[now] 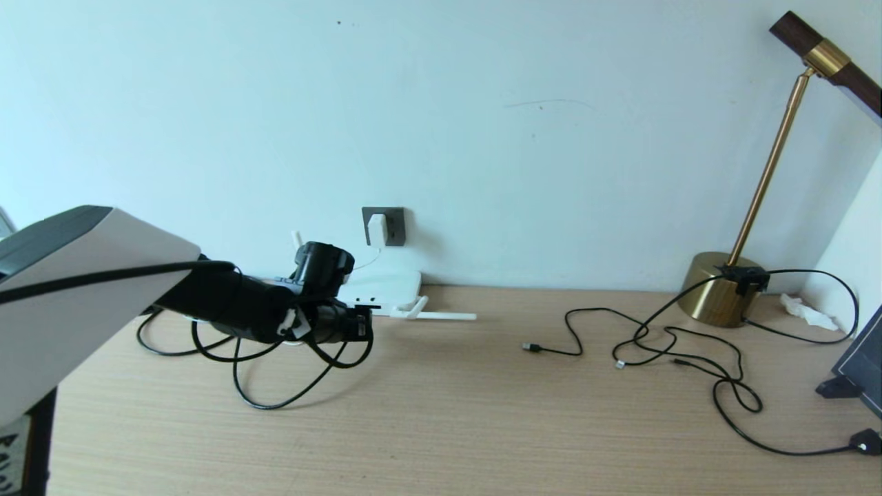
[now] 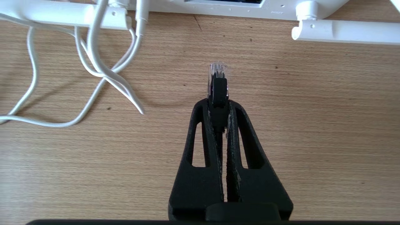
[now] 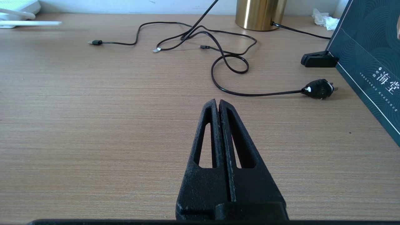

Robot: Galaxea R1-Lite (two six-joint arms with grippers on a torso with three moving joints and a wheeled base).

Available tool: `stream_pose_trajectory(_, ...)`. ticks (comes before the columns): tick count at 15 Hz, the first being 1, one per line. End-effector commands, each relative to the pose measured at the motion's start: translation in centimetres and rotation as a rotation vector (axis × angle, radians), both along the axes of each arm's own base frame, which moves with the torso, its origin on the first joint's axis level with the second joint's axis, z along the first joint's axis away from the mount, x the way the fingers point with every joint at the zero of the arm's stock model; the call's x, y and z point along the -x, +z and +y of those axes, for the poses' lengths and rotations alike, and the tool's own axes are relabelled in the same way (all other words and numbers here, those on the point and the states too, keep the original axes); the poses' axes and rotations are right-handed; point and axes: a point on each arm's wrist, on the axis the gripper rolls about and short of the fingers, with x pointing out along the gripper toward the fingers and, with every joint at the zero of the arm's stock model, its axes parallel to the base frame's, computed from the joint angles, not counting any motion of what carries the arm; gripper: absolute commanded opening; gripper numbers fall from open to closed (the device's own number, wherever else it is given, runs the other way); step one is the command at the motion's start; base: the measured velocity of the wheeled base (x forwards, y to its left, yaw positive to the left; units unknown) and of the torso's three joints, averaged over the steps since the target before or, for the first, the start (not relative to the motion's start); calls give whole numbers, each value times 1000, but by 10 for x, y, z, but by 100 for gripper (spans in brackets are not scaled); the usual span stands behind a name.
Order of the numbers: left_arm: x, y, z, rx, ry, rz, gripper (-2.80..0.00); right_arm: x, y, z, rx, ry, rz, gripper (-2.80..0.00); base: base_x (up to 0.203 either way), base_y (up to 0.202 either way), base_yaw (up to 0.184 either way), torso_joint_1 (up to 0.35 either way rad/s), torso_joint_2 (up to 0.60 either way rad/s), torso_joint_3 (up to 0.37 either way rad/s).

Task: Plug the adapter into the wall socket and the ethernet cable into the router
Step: Plug cable into router interface

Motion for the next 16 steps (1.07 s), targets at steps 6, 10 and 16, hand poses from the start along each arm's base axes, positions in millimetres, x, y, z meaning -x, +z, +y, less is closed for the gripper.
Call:
stream_pose_trajectory(6, -4, -1, 5, -5, 12, -4, -280, 0, 0, 0, -1, -1, 2, -280, 0, 0, 0, 0, 0, 0)
stream_pose_trajectory(10, -6, -5, 4, -7, 10, 4, -280, 0, 0, 0, -1, -2, 2, -280, 0, 0, 0, 0, 0, 0)
stream_pose_trajectory(16, -13, -11, 1, -7, 9, 4, -280, 0, 0, 0, -1, -1, 1, -280, 0, 0, 0, 0, 0, 0)
